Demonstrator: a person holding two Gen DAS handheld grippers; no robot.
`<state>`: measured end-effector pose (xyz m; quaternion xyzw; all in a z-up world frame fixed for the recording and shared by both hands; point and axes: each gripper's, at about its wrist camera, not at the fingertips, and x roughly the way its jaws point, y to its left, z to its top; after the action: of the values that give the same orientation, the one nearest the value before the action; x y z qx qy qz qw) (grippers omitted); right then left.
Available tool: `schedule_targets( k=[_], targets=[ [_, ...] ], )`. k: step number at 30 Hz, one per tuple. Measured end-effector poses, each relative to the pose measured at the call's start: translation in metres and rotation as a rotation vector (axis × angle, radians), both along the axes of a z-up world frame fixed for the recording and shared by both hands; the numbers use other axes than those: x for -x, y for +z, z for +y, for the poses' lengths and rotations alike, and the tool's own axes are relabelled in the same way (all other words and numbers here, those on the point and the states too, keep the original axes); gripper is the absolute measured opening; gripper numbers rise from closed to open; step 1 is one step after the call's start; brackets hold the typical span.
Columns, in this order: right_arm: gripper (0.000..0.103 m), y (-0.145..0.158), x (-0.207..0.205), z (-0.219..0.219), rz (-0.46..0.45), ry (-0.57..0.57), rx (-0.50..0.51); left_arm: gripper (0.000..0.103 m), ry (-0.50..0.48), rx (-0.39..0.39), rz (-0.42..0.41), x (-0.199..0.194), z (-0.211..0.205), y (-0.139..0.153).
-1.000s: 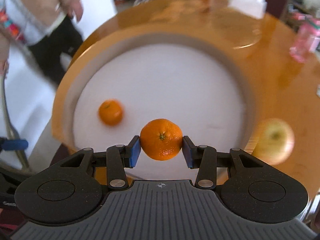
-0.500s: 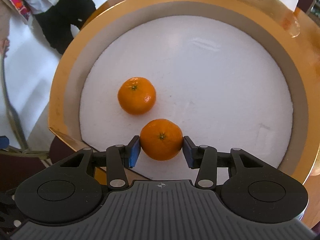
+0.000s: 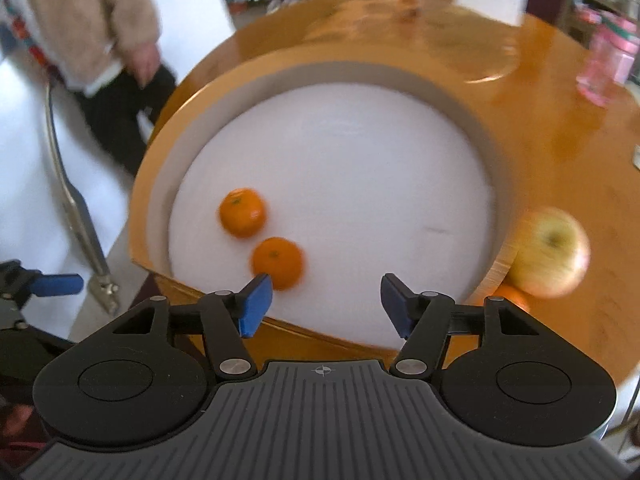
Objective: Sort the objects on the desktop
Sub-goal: 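Carry the second orange into the gold box and release it, then move the right tool to the last orange beside the apple and grasp it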
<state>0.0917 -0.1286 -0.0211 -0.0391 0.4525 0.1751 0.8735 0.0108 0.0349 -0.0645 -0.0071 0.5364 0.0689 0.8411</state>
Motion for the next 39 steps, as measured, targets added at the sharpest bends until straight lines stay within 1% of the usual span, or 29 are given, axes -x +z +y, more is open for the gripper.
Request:
schedule_targets(
  k=[4, 7, 10, 11, 12, 14, 16, 20, 22, 24, 31, 39],
  targets=[
    [0.066, 0.011, 0.015, -0.050, -0.036, -0.132, -0.045, 0.101, -0.046, -0.002, 0.002, -0.006, -0.014, 0.001],
    [0.065, 0.010, 0.023, -0.086, -0.046, -0.224, -0.067, 0.101, -0.075, -0.005, 0.003, -0.009, -0.023, 0.002],
    [0.060, -0.001, 0.026, -0.112, -0.033, -0.295, -0.063, 0.101, -0.101, -0.012, 0.006, -0.010, -0.032, 0.002],
    [0.056, -0.006, 0.027, -0.118, -0.024, -0.313, -0.063, 0.101, -0.109, -0.014, 0.008, -0.011, -0.035, 0.002],
    [0.054, -0.012, 0.027, -0.124, -0.014, -0.328, -0.063, 0.101, -0.115, -0.016, 0.010, -0.011, -0.037, 0.002],
    [0.053, -0.024, 0.023, -0.125, 0.001, -0.332, -0.057, 0.101, -0.123, -0.021, 0.013, -0.012, -0.041, 0.002],
    [0.052, -0.035, 0.018, -0.123, -0.003, -0.316, -0.041, 0.101, -0.127, -0.026, 0.018, -0.013, -0.044, 0.001],
    [0.052, -0.051, 0.003, -0.112, -0.027, -0.260, 0.003, 0.101, -0.118, -0.039, 0.029, -0.013, -0.044, 0.000],
    [0.052, -0.058, -0.004, -0.109, -0.028, -0.224, 0.006, 0.101, -0.104, -0.044, 0.036, -0.013, -0.041, -0.001],
    [0.052, -0.064, -0.013, -0.106, -0.014, -0.210, 0.027, 0.101, -0.090, -0.047, 0.042, -0.013, -0.039, -0.002],
    [0.052, -0.074, -0.031, -0.106, 0.016, -0.203, 0.039, 0.101, -0.057, -0.046, 0.054, -0.014, -0.032, -0.004],
    [0.052, -0.079, -0.046, -0.104, 0.037, -0.202, 0.049, 0.101, -0.073, -0.045, 0.052, -0.016, -0.037, -0.004]
  ],
)
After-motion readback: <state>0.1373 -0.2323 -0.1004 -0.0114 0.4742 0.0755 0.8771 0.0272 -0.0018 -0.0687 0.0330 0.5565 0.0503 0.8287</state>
